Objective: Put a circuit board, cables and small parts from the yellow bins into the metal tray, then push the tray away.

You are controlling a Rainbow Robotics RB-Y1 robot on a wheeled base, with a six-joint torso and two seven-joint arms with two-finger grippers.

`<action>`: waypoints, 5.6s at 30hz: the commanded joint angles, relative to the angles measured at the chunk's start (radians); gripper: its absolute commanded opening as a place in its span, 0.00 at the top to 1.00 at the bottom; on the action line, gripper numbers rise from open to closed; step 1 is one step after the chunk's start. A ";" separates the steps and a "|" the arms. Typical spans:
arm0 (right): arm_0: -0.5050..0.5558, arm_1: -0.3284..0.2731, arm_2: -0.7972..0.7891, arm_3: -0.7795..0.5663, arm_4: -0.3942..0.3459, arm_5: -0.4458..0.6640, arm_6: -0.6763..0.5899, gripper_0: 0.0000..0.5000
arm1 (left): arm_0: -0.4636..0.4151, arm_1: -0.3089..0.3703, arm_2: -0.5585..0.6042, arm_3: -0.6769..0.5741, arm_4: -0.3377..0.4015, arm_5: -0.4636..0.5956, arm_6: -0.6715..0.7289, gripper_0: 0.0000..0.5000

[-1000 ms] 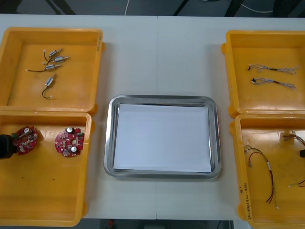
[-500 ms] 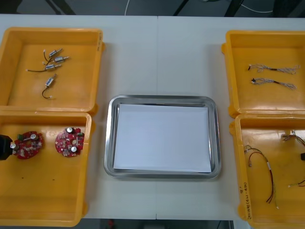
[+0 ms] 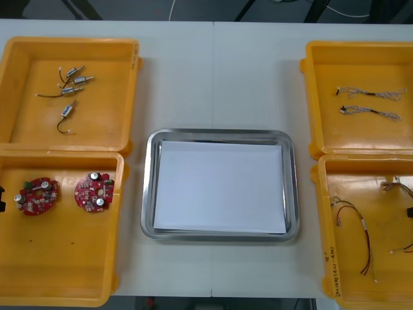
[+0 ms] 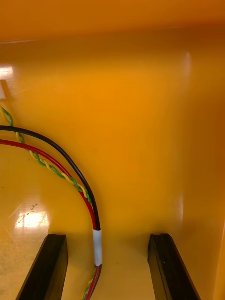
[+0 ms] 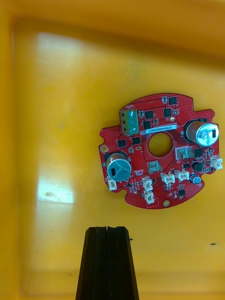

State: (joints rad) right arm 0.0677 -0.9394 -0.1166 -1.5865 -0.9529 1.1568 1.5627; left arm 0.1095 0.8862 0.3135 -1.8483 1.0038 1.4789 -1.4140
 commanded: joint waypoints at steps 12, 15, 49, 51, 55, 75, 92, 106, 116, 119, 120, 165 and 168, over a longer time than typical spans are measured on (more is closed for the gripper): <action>0.034 0.042 0.011 0.000 0.017 -0.003 0.013 0.00 | -0.045 0.043 0.036 -0.022 0.009 0.017 0.001 0.00; 0.034 0.045 0.011 0.002 0.019 -0.003 0.013 0.00 | -0.054 0.043 0.036 -0.023 0.004 0.029 0.007 0.00; 0.034 0.039 -0.253 -0.116 -0.110 0.247 0.031 1.00 | -0.128 0.043 -0.047 0.055 -0.045 -0.020 0.023 0.00; 0.034 0.036 -0.279 -0.144 -0.113 0.281 0.028 1.00 | -0.133 0.043 -0.060 0.070 -0.050 -0.039 0.018 0.00; 0.034 0.019 -0.314 -0.201 -0.113 0.331 0.017 1.00 | -0.133 0.043 -0.080 0.074 -0.062 -0.048 0.021 0.00; 0.035 -0.228 -0.442 -0.448 -0.414 0.488 0.000 1.00 | -0.133 0.043 -0.163 0.112 -0.109 -0.123 0.023 0.00; -0.054 -0.309 -0.354 -0.741 -0.445 0.486 -0.007 1.00 | -0.126 0.043 -0.180 0.123 -0.123 -0.147 0.024 0.00; -0.060 -0.337 -0.331 -0.734 -0.400 0.512 0.007 1.00 | -0.114 0.043 -0.180 0.123 -0.116 -0.152 0.027 1.00; -0.026 -0.334 -0.319 -0.820 -0.319 0.512 0.008 1.00 | -0.113 0.060 -0.175 0.110 -0.094 -0.152 0.027 1.00; -0.026 -0.332 -0.304 -0.822 -0.317 0.509 0.011 1.00 | -0.113 0.062 -0.165 0.104 -0.086 -0.144 0.027 1.00; -0.028 -0.332 -0.296 -0.822 -0.313 0.504 0.013 1.00 | -0.113 0.062 -0.156 0.098 -0.083 -0.131 0.027 1.00; -0.032 -0.334 -0.276 -0.816 -0.320 0.489 0.007 1.00 | 0.124 -0.026 -0.142 -0.154 -0.122 -0.158 0.052 1.00; -0.032 -0.332 -0.276 -0.816 -0.325 0.489 0.005 1.00 | 0.124 -0.026 -0.162 -0.150 -0.129 -0.174 0.056 1.00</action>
State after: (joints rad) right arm 0.0306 -1.2332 -0.3991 -2.3917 -1.2662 1.6537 1.5625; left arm 0.2076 0.8658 0.1776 -1.9765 0.8899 1.3240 -1.4137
